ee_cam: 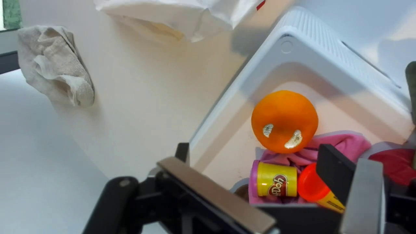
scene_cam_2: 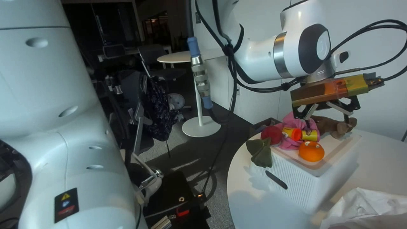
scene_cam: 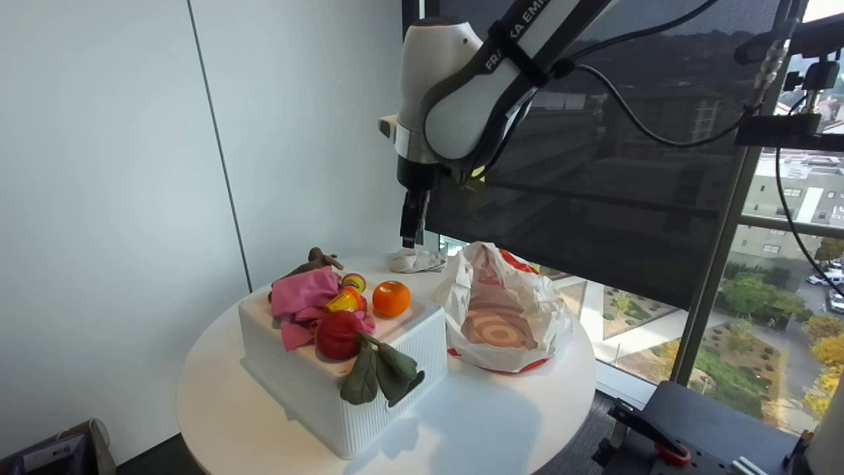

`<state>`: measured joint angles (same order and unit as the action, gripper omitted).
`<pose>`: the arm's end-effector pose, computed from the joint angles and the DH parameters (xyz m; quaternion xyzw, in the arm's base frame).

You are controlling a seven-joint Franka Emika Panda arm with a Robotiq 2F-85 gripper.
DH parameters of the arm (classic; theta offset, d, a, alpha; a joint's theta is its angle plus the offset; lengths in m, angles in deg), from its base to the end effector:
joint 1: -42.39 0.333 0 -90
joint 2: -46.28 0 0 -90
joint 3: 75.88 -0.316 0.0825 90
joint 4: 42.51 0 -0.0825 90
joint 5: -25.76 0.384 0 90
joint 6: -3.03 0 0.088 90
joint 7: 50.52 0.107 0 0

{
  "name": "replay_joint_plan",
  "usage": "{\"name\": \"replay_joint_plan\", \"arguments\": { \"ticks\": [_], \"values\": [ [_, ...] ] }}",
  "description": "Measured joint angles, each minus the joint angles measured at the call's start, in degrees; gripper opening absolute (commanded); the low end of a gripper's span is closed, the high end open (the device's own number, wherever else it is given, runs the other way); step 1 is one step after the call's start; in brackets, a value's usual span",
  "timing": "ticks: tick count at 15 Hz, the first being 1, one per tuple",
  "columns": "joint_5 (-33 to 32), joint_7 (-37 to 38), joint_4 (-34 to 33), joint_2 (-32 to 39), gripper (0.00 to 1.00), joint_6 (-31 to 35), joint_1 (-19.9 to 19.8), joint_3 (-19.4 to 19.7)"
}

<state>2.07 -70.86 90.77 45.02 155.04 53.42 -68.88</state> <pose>0.5317 0.0484 0.3827 0.9082 0.3614 0.1506 0.1479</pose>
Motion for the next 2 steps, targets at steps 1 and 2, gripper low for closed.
{"name": "replay_joint_plan", "arguments": {
  "ticks": [1, 2],
  "values": [
    [0.0, 1.42, 0.0, -2.14, 1.0, -4.27, -1.16, -1.15],
    [0.0, 2.63, 0.01, -3.84, 1.0, -7.82, -2.16, -2.08]
  ]
}}
